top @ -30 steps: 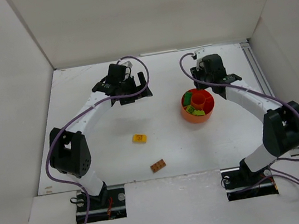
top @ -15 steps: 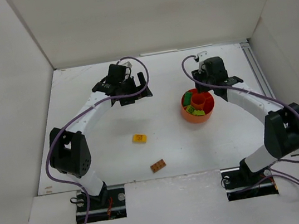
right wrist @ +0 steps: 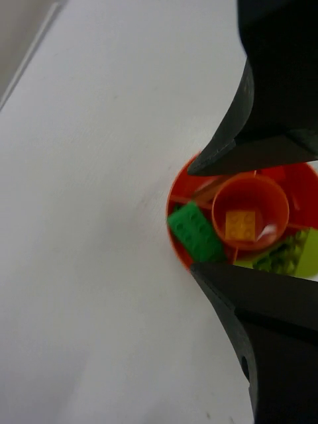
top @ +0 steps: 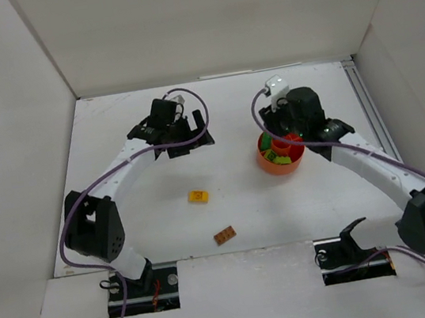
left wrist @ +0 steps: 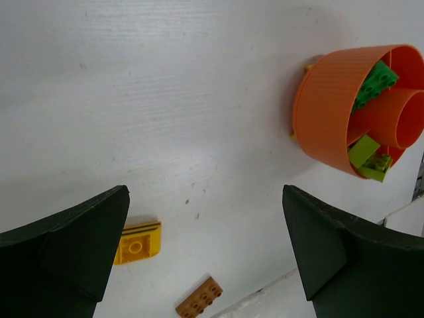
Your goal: Sort the legos into containers by color
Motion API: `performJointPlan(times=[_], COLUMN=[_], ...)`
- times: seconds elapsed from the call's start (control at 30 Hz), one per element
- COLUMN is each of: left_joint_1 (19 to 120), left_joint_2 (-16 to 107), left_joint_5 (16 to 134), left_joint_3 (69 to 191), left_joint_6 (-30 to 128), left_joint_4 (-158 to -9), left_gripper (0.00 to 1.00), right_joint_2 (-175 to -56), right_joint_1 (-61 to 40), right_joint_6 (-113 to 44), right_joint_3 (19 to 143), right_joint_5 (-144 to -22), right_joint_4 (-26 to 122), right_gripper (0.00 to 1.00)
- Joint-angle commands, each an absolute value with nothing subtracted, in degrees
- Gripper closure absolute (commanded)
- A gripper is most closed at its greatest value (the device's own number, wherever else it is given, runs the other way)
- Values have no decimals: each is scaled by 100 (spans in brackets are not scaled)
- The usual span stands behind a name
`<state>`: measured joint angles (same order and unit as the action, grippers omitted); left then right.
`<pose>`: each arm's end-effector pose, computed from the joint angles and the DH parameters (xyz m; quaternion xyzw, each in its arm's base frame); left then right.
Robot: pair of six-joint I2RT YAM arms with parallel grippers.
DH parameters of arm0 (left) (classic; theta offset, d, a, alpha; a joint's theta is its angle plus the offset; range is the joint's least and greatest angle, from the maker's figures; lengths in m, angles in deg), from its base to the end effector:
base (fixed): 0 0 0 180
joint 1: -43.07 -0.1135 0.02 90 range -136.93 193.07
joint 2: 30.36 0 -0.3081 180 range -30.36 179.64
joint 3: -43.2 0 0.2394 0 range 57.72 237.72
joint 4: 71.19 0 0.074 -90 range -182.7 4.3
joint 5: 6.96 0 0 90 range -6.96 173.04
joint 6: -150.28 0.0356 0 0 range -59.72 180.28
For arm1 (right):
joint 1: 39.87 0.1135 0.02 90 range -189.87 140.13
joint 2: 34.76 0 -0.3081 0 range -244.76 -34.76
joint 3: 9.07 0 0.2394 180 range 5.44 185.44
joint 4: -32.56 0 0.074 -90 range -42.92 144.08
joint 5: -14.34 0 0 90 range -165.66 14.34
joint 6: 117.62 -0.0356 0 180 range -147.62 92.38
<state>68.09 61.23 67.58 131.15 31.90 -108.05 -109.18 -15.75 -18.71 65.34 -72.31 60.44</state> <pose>0.3130 -0.1566 0.3359 0.0299 0.9012 -0.2955 0.3157 0.2504 0.1099 0.3590 -0.2290 0.8253 0.0434 0.5144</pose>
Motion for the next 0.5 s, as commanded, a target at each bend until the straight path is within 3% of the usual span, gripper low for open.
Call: performJointPlan(times=[0.0,0.23,0.47], left_joint_1=[6786,6461,6381], left_joint_2=[5386,4121,2829], left_joint_5=[6792,7387,7662], left_joint_3=[12734,11382,10492], left_joint_6=[2997,1883,1458], left_joint_4=[-10785,-11380,-11910], left_gripper=[0,0,0], right_joint_2=[-10622,-10700,-11481], right_joint_1=[-544,1484,2920], right_joint_6=[-1164,-802,-1433], right_joint_3=[6486,6039,5765], right_joint_5=[-7329,-7777,-7331], right_joint_4=[6174,6449,6141], right_gripper=[40,31,24])
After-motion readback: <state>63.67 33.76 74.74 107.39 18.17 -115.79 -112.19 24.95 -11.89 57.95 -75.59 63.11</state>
